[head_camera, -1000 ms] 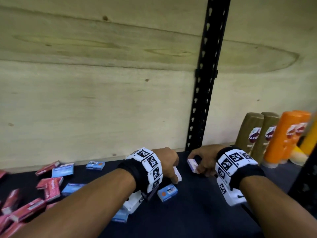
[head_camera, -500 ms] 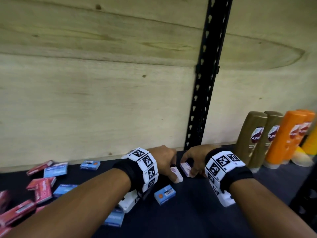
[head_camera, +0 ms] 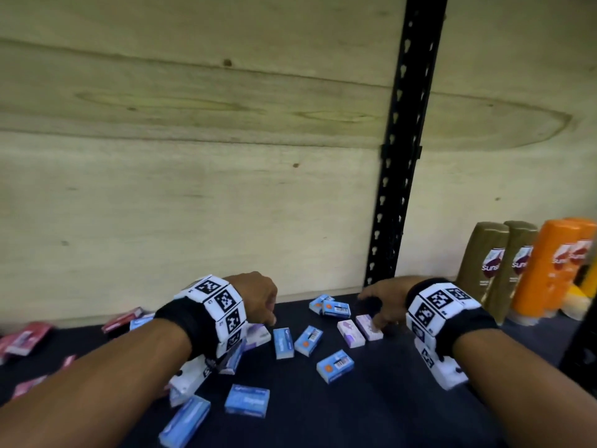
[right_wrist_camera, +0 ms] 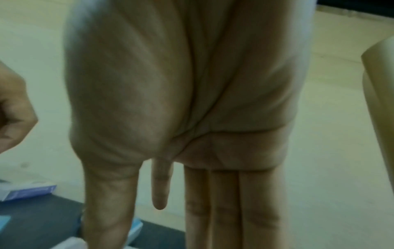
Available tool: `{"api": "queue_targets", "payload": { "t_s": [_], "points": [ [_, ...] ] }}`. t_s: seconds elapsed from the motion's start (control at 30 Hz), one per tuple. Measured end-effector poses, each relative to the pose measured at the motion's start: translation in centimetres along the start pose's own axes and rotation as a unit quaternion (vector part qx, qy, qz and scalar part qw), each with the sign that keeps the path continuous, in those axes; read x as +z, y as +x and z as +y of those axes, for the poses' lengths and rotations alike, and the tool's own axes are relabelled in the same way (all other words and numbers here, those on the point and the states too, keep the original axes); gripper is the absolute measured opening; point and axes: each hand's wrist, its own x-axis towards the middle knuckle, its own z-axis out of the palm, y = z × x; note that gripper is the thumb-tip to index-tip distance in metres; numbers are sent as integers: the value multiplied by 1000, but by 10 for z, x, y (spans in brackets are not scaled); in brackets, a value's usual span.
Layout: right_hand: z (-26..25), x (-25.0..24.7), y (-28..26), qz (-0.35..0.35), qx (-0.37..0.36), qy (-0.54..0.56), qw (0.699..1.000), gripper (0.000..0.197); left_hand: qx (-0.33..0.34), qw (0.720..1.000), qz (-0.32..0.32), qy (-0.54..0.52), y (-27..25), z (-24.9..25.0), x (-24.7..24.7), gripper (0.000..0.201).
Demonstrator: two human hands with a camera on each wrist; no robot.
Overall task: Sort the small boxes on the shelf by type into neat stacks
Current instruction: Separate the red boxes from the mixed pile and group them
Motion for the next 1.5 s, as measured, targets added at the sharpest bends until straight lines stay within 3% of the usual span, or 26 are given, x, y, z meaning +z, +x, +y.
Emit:
{"api": "queue_targets", "payload": {
  "t_s": [0.2, 0.53, 0.67, 0.83, 1.03, 1.37, 1.5],
  "points": [
    [-28, -17, 9, 91, -31, -10, 995, 40, -36, 999, -18, 15, -12, -16, 4, 32],
    [-96, -22, 43, 50, -125, 8, 991, 38, -54, 998, -20, -9, -15, -31, 13, 43],
    [-111, -28, 55, 47, -160, -14, 986, 46, -49, 998, -32, -23, -9, -35, 11, 45],
    [-130, -36, 71, -5, -178, -63, 982, 65, -41, 997, -51, -27, -2, -41, 9, 43],
    [-140, -32, 91, -34, -207, -74, 975, 68, -52, 997, -53, -34, 0, -54, 7, 42],
    [-140, -24, 104, -22, -223, 40, 974, 40, -60, 996, -29, -56, -11, -66, -5, 37],
    [-138, -18, 102, 1, -213, 43, 976, 37, -53, 997, -22, -56, -18, -66, -8, 39]
  ]
}}
